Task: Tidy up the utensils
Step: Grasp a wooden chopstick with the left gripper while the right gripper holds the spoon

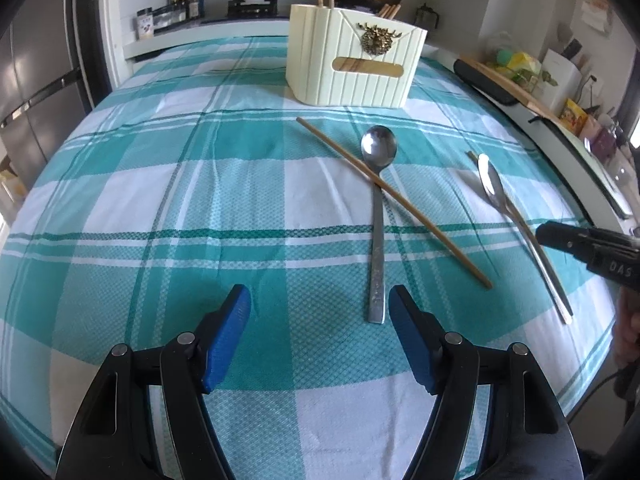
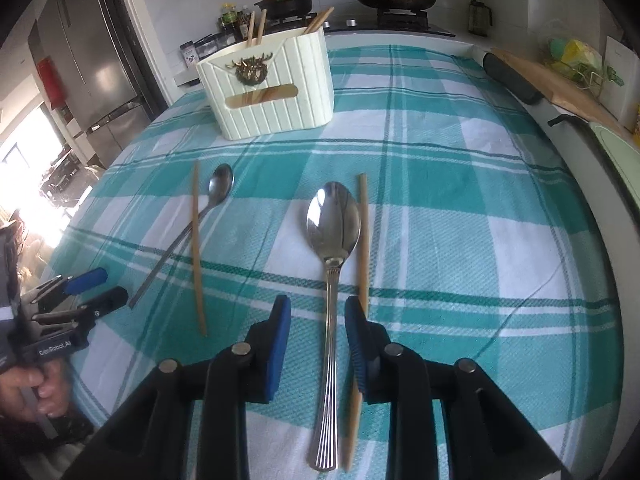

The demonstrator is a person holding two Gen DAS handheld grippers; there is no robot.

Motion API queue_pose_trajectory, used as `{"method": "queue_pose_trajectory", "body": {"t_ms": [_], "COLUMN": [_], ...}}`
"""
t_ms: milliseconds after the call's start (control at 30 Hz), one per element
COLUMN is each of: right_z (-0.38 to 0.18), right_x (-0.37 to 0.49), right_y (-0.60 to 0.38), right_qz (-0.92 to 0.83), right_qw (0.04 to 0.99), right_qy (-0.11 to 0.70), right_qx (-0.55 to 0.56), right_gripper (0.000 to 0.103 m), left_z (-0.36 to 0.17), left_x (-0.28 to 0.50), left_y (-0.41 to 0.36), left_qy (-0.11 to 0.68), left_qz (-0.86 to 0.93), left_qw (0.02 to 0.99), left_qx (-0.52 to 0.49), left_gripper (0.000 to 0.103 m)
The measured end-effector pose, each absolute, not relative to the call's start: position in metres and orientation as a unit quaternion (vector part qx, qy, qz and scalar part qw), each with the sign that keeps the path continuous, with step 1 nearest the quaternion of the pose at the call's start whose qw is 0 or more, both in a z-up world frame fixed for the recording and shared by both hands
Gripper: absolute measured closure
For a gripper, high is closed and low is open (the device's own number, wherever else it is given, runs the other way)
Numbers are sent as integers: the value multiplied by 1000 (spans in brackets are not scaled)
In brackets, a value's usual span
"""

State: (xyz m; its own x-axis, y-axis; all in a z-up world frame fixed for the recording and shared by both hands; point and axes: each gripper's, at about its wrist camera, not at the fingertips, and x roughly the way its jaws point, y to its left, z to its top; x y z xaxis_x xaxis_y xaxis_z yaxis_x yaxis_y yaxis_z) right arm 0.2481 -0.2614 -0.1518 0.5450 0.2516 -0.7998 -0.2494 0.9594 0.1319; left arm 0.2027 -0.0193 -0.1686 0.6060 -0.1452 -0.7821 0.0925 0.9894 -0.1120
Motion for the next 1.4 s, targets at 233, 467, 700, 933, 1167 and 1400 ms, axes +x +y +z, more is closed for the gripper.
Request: {"method": "queue_pose_trajectory", "body": {"t_ms": [233,467,700,933,1167,1400], "right_z": [-175,-176,-176,-176,-176,-175], "right_x": [253,264,269,268,267,265], "right_y": [-251,-243,-239,-243,-243,-247], "right_qz": [123,130,118,118,117,120], "right_qw": [872,876,880,880,883,881], "right_qy": [471,462,458,459,454,457], "right_qx": [-40,-44,-43,-26,-21,-15], "right_gripper": [74,73,73,73,73,73], "left_z": [-171,-170,-172,-180,-173,-160], "left_x": [202,243,293,286,286,267], "left_y": [-20,-18,-65,-111,-79,-28], "left_qy": [446,465,477,452,459,466], "left_qz": [-72,-76,-52,-26,-54,-58], "left_qw": [892,877,875,889,887,883], "left_qx": [-38,-94,-64,60,19,2], "left_gripper": [30,30,30,64,98,99]}}
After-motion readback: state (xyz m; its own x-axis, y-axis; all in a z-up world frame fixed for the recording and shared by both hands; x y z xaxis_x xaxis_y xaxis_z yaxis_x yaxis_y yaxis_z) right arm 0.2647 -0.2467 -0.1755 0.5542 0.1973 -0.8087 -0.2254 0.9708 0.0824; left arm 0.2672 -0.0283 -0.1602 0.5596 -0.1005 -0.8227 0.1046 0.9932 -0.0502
